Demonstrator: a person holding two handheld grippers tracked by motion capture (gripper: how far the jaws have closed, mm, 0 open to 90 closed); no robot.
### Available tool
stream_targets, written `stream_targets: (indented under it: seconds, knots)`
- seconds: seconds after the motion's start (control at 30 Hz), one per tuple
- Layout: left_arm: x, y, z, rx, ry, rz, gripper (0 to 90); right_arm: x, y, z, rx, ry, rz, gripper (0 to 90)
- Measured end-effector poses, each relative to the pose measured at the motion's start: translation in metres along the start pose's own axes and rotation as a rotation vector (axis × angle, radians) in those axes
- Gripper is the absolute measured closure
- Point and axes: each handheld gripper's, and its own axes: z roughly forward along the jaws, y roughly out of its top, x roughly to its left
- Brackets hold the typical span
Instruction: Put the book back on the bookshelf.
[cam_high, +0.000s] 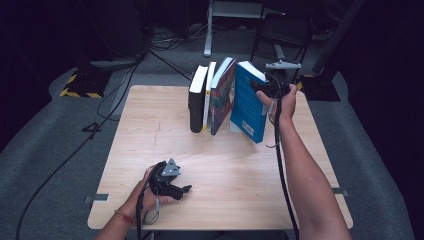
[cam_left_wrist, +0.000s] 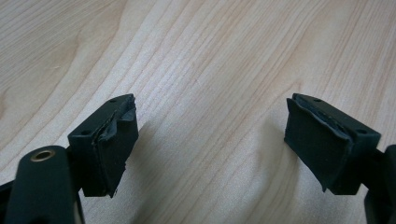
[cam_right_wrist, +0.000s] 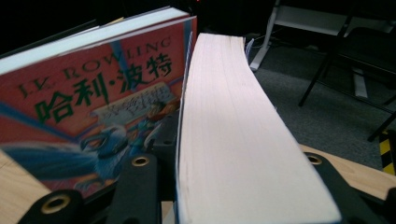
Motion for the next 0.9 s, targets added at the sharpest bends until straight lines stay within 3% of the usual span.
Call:
stream_targets:
  seconds: [0.33, 0.6, 0.7, 0.9]
  knots:
    - [0.0, 0.001, 0.001, 0.002, -0.003, 0.001, 16.9, 0.003, -0.02, -0.02, 0.026, 0.029, 0.0, 59.4]
    - [0.001, 0.001, 0.001, 0.004, -0.007, 0.004, 16.1, 0.007, -0.029, -0.035, 0.076, 0.068, -0.06, 57.5]
    - [0.001, 0.001, 0.001, 0.004, -0.005, 0.004, 16.0, 0.01, -0.027, -0.036, 0.104, 0.075, -0.101, 53.3]
    - [0.001, 0.001, 0.001, 0.004, -0.005, 0.004, 16.1, 0.01, -0.021, -0.028, 0.145, 0.081, -0.099, 48.8]
